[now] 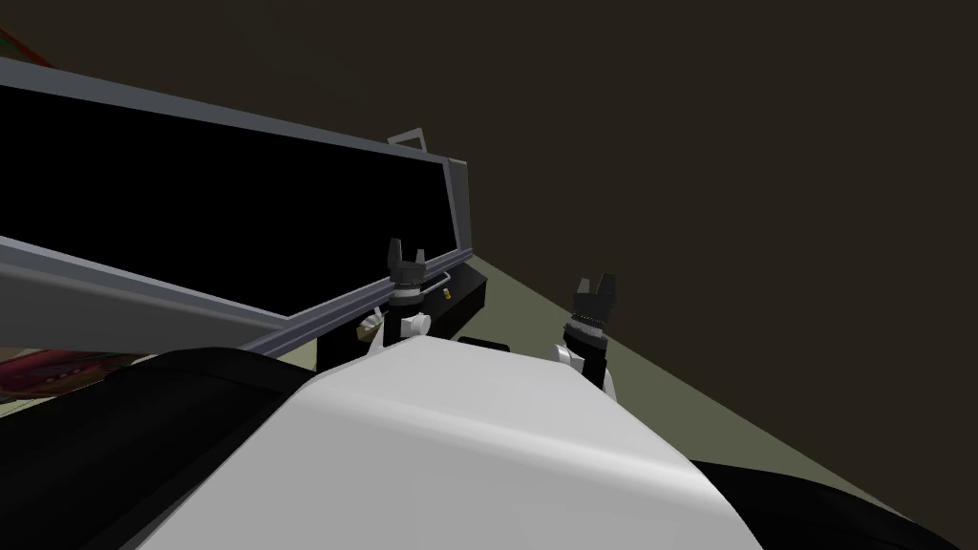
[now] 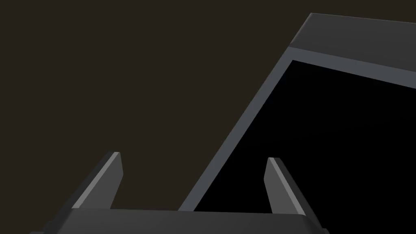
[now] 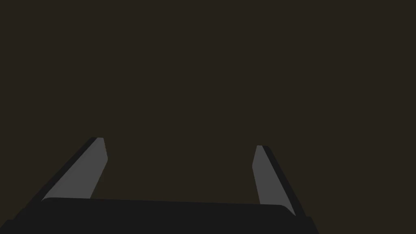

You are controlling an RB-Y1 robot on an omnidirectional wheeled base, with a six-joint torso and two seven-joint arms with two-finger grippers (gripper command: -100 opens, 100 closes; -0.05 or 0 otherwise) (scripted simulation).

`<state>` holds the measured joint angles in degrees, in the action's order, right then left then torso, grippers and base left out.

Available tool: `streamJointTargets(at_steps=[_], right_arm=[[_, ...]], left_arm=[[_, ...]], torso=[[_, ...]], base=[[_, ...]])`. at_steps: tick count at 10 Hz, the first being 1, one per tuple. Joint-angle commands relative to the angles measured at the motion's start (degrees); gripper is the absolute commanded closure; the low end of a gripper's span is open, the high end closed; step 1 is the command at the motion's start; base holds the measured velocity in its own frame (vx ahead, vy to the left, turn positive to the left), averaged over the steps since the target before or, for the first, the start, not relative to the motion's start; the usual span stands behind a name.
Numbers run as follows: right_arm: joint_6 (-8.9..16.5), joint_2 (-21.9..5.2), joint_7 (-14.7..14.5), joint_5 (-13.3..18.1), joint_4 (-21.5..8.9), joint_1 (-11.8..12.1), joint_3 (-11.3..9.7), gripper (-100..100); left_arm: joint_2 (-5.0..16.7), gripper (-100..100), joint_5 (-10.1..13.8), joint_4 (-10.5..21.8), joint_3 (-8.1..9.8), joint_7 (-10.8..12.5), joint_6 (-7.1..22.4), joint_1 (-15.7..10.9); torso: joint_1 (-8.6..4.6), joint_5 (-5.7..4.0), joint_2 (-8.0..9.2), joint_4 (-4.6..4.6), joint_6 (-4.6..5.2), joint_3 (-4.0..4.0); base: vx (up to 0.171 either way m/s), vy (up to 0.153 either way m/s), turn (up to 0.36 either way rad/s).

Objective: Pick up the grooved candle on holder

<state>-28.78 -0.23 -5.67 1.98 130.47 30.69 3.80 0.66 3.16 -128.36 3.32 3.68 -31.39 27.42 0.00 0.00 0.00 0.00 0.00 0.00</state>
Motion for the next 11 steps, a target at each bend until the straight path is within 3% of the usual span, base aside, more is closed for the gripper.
streamJointTargets(at_steps=[1,7,11], right_arm=[[0.00,0.00,0.00,0.00,0.00,0.00,0.00,0],[0.00,0.01,0.00,0.00,0.00,0.00,-0.01,0],[0.00,0.00,0.00,0.00,0.00,0.00,0.00,0]], left_arm=[[1.88,-100,-0.45,2.51,0.20,-0.60,0.13,-1.09],[6.76,-100,-1.96,13.34,0.69,-2.57,1.13,-4.78],[8.47,-100,-2.54,19.50,0.77,-3.31,1.73,-6.35]], torso=[[0.00,0.00,0.00,0.00,0.00,0.00],[-0.25,-0.06,-0.06,-0.01,0.01,-0.03],[-0.11,-0.03,-0.11,-0.02,0.00,-0.06]], base=[[-0.003,-0.051,-0.011],[0.008,-0.080,0.007],[0.022,-0.030,0.008]])
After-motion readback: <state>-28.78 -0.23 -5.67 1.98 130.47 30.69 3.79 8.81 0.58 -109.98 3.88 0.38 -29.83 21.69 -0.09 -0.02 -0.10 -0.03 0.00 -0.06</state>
